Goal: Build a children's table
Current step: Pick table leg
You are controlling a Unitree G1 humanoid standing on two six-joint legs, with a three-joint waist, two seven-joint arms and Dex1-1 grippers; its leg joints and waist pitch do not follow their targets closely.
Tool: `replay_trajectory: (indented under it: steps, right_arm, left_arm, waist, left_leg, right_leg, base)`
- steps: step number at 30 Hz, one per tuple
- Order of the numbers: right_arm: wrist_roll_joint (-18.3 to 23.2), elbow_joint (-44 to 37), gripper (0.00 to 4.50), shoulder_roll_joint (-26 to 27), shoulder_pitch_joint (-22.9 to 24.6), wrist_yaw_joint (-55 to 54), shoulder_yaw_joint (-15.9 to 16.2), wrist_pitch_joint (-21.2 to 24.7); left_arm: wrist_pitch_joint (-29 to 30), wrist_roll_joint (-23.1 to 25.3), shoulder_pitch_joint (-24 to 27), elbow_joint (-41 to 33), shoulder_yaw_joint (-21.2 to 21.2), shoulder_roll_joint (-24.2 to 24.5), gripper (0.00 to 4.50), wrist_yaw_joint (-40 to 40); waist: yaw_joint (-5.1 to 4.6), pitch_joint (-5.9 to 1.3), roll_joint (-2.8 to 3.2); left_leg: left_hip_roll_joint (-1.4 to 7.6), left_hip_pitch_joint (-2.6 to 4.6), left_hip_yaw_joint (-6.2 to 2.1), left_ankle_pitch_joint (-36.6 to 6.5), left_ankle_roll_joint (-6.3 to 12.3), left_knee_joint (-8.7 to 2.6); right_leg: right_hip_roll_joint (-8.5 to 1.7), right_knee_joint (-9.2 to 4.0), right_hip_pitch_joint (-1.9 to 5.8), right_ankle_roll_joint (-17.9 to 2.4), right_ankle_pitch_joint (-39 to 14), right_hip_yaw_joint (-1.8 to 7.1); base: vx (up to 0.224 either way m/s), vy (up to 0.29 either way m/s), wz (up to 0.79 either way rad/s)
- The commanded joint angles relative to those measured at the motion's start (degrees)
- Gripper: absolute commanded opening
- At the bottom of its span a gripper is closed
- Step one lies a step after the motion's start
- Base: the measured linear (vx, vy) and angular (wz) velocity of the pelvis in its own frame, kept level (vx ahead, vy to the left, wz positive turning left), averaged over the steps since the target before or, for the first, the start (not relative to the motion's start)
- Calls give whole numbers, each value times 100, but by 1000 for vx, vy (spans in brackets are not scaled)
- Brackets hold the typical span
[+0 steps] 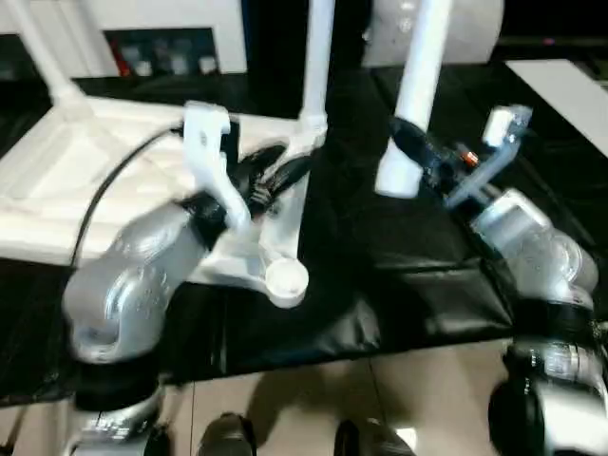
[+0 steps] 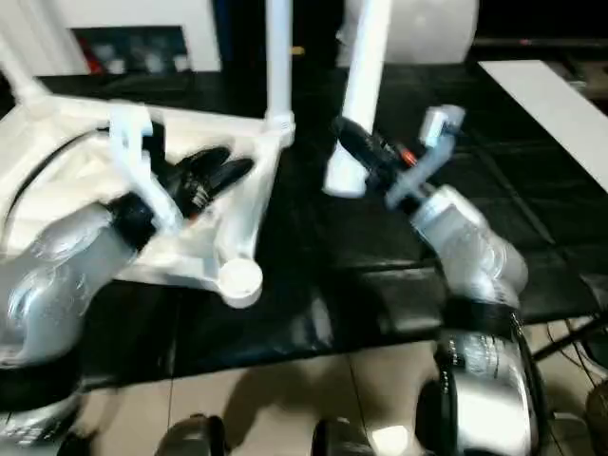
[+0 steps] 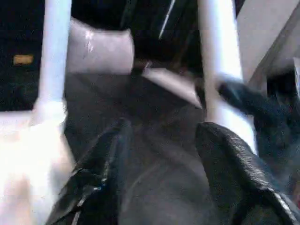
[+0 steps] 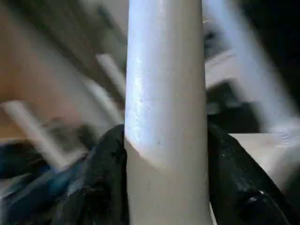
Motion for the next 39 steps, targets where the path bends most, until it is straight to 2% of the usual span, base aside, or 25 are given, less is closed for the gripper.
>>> replay_trajectory:
  steps: [1, 2, 3, 4, 6, 7, 11, 14, 15, 17, 18, 22, 23, 25, 27, 28, 29, 31, 34, 35, 37, 38, 39]
  right_arm:
    - [416, -542, 192, -21, 109, 137, 29, 364]
    - [517, -691, 192, -26, 192, 180, 61, 483]
    - [517, -691, 192, -26, 192, 180, 61, 483]
    - [584, -821, 192, -48, 277, 233, 119, 570]
    - [678, -1047, 192, -91, 443, 350, 303, 733]
    - [704, -1135, 192, -115, 510, 359, 402, 782]
    - [730, -1370, 192, -187, 680, 302, 614, 897]
    - [490, -1490, 192, -258, 828, 335, 908, 861]
    - [395, -1519, 191, -282, 865, 340, 1002, 823]
    - [202, -1590, 191, -318, 936, 310, 1190, 737]
    - [202, -1590, 191, -318, 936, 310, 1190, 737]
    - [-335, -1694, 191, -384, 1003, 123, 1644, 372]
    - [-511, -1692, 191, -348, 1004, 3, 1737, 206]
    - [-957, -1743, 191, -249, 1026, -330, 2032, -221]
    - [-986, -1747, 191, -244, 1029, -343, 2055, -250]
    - [-1372, -1786, 191, -141, 1066, -569, 2332, -628]
    - [-1372, -1786, 191, -141, 1066, -569, 2332, -628]
    - [-1756, -1740, 191, 38, 1092, -831, 2519, -1064]
    - [-1883, -1708, 191, 126, 1102, -927, 2569, -1247]
    - [-2291, -1590, 191, 237, 1116, -1171, 2783, -1781]
    - [-2325, -1581, 191, 243, 1116, -1190, 2801, -1822]
    - [-2626, -1475, 191, 291, 1132, -1308, 2995, -2228]
    - [-2705, -1437, 191, 303, 1137, -1339, 3047, -2336]
  left_arm:
    - [169, -365, -202, 89, 201, -96, 291, 46]
    - [246, -547, -326, 170, 311, -185, 291, 60]
    - [246, -547, -326, 170, 311, -185, 299, 60]
    - [303, -722, -437, 256, 406, -277, 304, 80]
    - [413, -1035, -615, 419, 484, -453, 324, 59]
    - [473, -1233, -677, 474, 521, -546, 332, 50]
    - [616, -1511, -751, 510, 579, -666, 377, 61]
    - [668, -1671, -757, 540, 582, -757, 392, 63]
    - [692, -1699, -749, 543, 577, -773, 414, 60]
    - [738, -1625, -689, 529, 465, -728, 425, 39]
    - [738, -1625, -689, 529, 465, -728, 432, 39]
    - [615, -1240, -464, 466, 169, -590, 448, 136]
    - [479, -1006, -395, 440, 28, -502, 422, 166]
    - [205, -533, -266, 420, -186, -401, 412, 457]
    - [193, -517, -258, 419, -183, -414, 396, 489]
    - [-11, -250, -164, 388, -189, -545, 396, 891]
    - [-11, -250, -164, 388, -189, -545, 383, 891]
    - [-269, 100, -100, 340, -306, -624, 366, 1216]
    - [-374, 241, -82, 328, -351, -660, 345, 1354]
    - [-710, 620, -16, 314, -549, -676, 330, 1533]
    - [-735, 649, -12, 312, -567, -675, 330, 1543]
    - [-1003, 977, 37, 282, -760, -642, 319, 1655]
    - [-1064, 1061, 51, 267, -829, -616, 304, 1663]
  waist:
    - [20, -605, 3]
    - [34, -593, 16]
    - [30, -584, 5]
    - [34, -579, 11]
    - [59, -576, 35]
    - [51, -562, 29]
    - [62, -577, 25]
    - [63, -574, 18]
    - [66, -576, 10]
    - [62, -578, 10]
    - [67, -575, 13]
    - [59, -580, 14]
    - [58, -580, 18]
    - [47, -583, 27]
    - [31, -593, 28]
    - [36, -605, 33]
    - [21, -594, 33]
    - [24, -601, 38]
    - [18, -603, 36]
    - [22, -619, 48]
    - [13, -604, 36]
    - [15, -610, 43]
    - [6, -604, 41]
  left_leg:
    - [36, 105, -12, -941, 214, -363]
    - [20, 110, 3, -932, 180, -355]
    - [14, 121, 14, -958, 166, -348]
    - [5, 98, 3, -944, 154, -355]
    - [13, 122, -1, -1031, 138, -359]
    - [12, 108, -10, -1076, 123, -369]
    - [29, 102, -27, -1032, 107, -387]
    - [24, 88, -21, -972, 112, -387]
    - [30, 87, -20, -960, 107, -390]
    - [21, 79, -17, -913, 117, -390]
    - [25, 82, -20, -922, 115, -395]
    - [35, 83, -20, -840, 101, -405]
    - [48, 82, -28, -839, 95, -414]
    - [58, 90, -34, -843, 76, -422]
    - [46, 98, -22, -806, 63, -419]
    - [70, 93, -25, -764, 59, -416]
    - [62, 84, -22, -771, 58, -421]
    - [63, 89, -19, -757, 76, -418]
    - [73, 93, -18, -788, 106, -423]
    - [73, 101, -17, -832, 103, -415]
    - [75, 91, -15, -866, 79, -421]
    - [66, 98, -15, -868, 78, -417]
    - [80, 91, -20, -925, 58, -423]
  right_leg:
    - [-328, -554, 409, -829, -1628, 228]
    - [-324, -586, 390, -791, -1744, 225]
    - [-319, -594, 374, -781, -1793, 232]
    - [-318, -602, 386, -759, -1889, 218]
    - [-320, -637, 365, -683, -2045, 213]
    - [-326, -659, 365, -647, -2134, 207]
    - [-331, -657, 365, -612, -2030, 201]
    - [-331, -650, 376, -606, -1886, 210]
    - [-335, -651, 382, -595, -1892, 207]
    - [-337, -660, 387, -569, -1890, 211]
    - [-341, -662, 386, -544, -1918, 212]
    - [-336, -652, 389, -498, -1818, 217]
    - [-337, -651, 384, -486, -1774, 219]
    - [-341, -639, 380, -483, -1700, 222]
    - [-335, -632, 389, -498, -1604, 224]
    - [-342, -613, 394, -566, -1444, 231]
    - [-330, -610, 393, -618, -1337, 227]
    - [-336, -602, 396, -668, -1257, 234]
    - [-335, -591, 395, -726, -1160, 237]
    - [-340, -585, 405, -721, -1181, 242]
    - [-340, -602, 393, -682, -1228, 240]
    - [-344, -593, 398, -681, -1233, 243]
    - [-346, -604, 388, -645, -1300, 241]
  base:
    - [0, 0, 0]
    - [0, 0, 0]
    - [0, 0, 0]
    - [0, 0, 0]
    - [0, 0, 0]
    - [0, 0, 0]
    - [0, 0, 0]
    - [0, 0, 0]
    - [0, 0, 0]
    - [0, 0, 0]
    - [0, 0, 0]
    - [0, 0, 0]
    - [0, 0, 0]
    - [0, 0, 0]
    - [0, 0, 0]
    - [0, 0, 0]
    - [0, 0, 0]
    - [0, 0, 0]
    - [0, 0, 0]
    - [0, 0, 0]
    - [0, 0, 0]
    - [0, 0, 0]
    - [0, 0, 0]
